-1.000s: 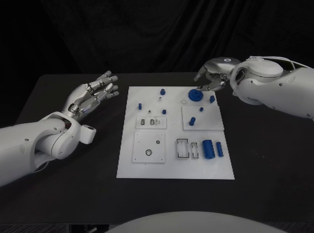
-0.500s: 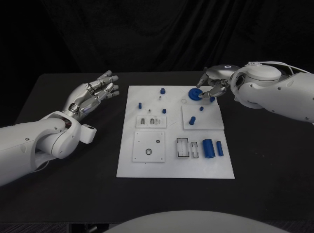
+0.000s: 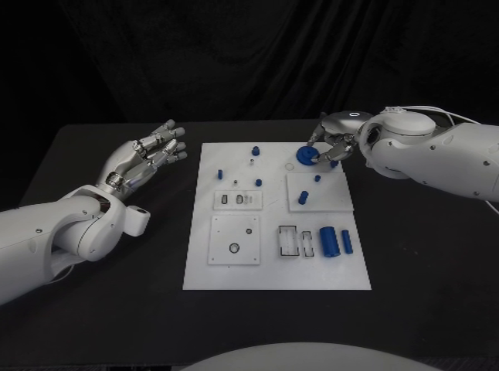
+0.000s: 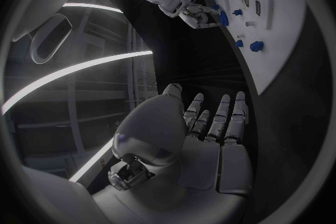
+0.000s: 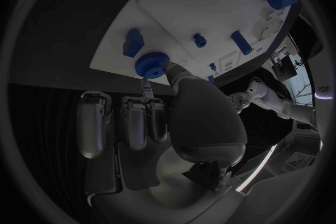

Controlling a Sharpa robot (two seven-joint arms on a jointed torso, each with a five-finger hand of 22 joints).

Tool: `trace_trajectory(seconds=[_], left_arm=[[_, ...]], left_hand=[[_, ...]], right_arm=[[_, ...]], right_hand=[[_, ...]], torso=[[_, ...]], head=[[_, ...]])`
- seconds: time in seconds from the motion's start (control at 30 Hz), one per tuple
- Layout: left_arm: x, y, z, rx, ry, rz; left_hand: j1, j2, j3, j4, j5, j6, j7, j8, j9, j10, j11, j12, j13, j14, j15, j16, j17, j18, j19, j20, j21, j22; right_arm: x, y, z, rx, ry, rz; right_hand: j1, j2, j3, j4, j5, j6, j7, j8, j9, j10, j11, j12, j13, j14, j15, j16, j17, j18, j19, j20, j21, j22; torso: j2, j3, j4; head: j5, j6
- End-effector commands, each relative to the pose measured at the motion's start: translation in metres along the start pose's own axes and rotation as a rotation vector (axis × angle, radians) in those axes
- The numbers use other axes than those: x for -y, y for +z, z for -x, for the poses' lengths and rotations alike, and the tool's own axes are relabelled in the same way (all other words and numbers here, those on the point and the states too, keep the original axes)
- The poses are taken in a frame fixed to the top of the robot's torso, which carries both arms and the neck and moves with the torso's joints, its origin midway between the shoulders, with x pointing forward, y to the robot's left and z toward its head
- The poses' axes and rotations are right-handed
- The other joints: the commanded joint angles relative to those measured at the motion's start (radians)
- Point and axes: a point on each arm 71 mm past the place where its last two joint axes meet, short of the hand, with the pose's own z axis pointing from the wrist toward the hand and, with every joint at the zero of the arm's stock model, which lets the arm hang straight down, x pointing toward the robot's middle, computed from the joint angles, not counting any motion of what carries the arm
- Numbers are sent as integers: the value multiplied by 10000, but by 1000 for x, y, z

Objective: Assemble the parts on the task board

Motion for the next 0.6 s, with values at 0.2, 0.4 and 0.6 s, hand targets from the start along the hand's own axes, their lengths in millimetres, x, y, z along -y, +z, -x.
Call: trace_trajectory(seconds=[0.2,0.4,0.6], left_arm=[[2,0,-2,-178,-71,-295],[1,0,-2,-194,-80,-286],[1,0,-3,-210,-91,-286]], left_hand=[[72,-4,61,24,60,-3,-20,29,3,-28,57,53,9,7,19,48,12,-133,38,-15,-35,-4],[93,4,83,24,68,-12,-21,23,1,-31,57,52,8,-8,23,46,10,-139,37,-15,-36,-5],[93,4,83,24,68,-12,-21,23,1,-31,57,52,8,-8,23,46,10,-139,37,-15,-36,-5]], right_arm=[[-1,1,2,390,45,-20],[-2,2,3,455,43,-1],[-3,4,2,363,20,-30]], right_hand=[[101,65,-17,-59,10,221,-70,146,64,1077,-77,53,2630,1037,-78,59,2628,-176,686,-87,68,2361],[-8,160,-49,13,7,407,-42,229,143,1077,-64,53,2630,1028,-67,40,2595,-171,672,-89,51,2353],[154,76,-63,-150,10,537,-27,290,251,1077,-47,53,2630,1022,-65,27,2574,-164,654,-87,29,2344]], torso=[[-18,-5,-18],[-16,-1,6],[-18,-5,-5]], head=[[-2,108],[-37,127],[-27,118]])
